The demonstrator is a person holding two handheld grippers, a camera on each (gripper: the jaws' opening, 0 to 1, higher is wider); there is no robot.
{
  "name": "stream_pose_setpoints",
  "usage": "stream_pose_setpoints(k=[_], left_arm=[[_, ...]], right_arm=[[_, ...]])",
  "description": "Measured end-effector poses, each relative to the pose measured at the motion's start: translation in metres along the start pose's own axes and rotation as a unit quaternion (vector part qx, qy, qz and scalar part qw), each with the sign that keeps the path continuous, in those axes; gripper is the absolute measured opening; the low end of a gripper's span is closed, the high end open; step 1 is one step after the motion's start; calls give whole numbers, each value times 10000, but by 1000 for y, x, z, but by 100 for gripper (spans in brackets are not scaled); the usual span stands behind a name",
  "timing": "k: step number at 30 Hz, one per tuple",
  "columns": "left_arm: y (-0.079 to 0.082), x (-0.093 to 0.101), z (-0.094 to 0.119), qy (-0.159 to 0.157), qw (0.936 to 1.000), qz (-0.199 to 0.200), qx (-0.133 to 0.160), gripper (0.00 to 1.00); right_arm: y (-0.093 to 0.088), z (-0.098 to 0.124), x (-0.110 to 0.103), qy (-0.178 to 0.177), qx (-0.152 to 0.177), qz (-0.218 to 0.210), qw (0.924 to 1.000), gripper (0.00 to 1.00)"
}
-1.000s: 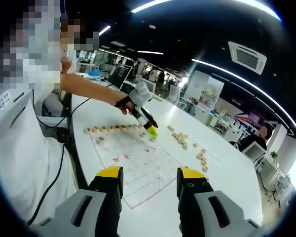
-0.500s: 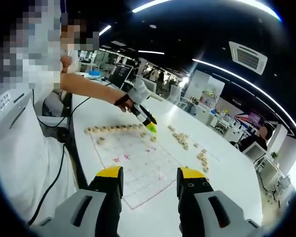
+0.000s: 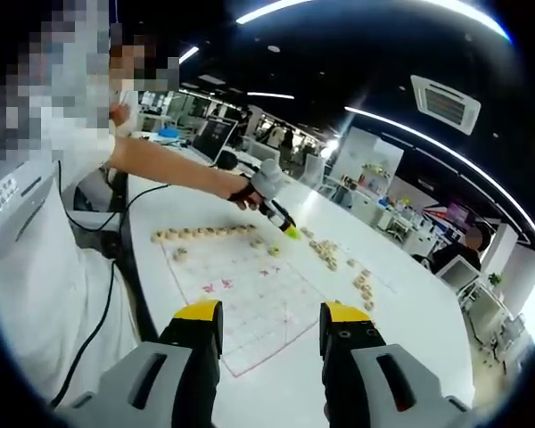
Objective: Pick up the chess pieces one by one and place each piece onto its starting position on the chessboard, setting the pieces on their correct points until all the chess pieces are arranged in the starting layout
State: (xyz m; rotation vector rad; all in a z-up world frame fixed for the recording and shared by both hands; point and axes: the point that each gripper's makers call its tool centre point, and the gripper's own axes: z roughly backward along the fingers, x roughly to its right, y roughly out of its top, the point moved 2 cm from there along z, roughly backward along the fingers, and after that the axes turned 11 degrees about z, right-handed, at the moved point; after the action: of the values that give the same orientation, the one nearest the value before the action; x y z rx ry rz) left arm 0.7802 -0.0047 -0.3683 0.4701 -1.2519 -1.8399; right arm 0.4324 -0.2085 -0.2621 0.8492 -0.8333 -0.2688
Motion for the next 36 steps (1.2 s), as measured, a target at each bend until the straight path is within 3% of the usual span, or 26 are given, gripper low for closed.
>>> stream_pose_setpoints(k=[9,16,19,21,22,28,31,36], left_arm=[[13,-18,-41,312,9994,148,72,33],[6,-16,-57,338,9993,159,-6,32],[1,-13,-63,327,9992,218,-39,25],[1,-12,-64,345,9974,633,1,19],[1,-11,-63,344,9963,783,-1,19],[14,-14,-48,331,9972,664,78,19],[18,-11,-32,263,9981,544,75,19],[13,3,2,-3,9996,286,-88,19]], right_arm=[[0,1,2,-5,33,-3,10000,44],[1,1,3,-21,65,-23,10000,44],[0,1,3,-20,61,-30,10000,44],[0,2,3,-28,58,-32,10000,44],[0,3,2,-34,58,-34,10000,44],[-1,3,3,-62,57,-50,10000,44],[0,2,2,-32,71,-36,10000,44],[1,3,1,-48,73,-38,10000,44]])
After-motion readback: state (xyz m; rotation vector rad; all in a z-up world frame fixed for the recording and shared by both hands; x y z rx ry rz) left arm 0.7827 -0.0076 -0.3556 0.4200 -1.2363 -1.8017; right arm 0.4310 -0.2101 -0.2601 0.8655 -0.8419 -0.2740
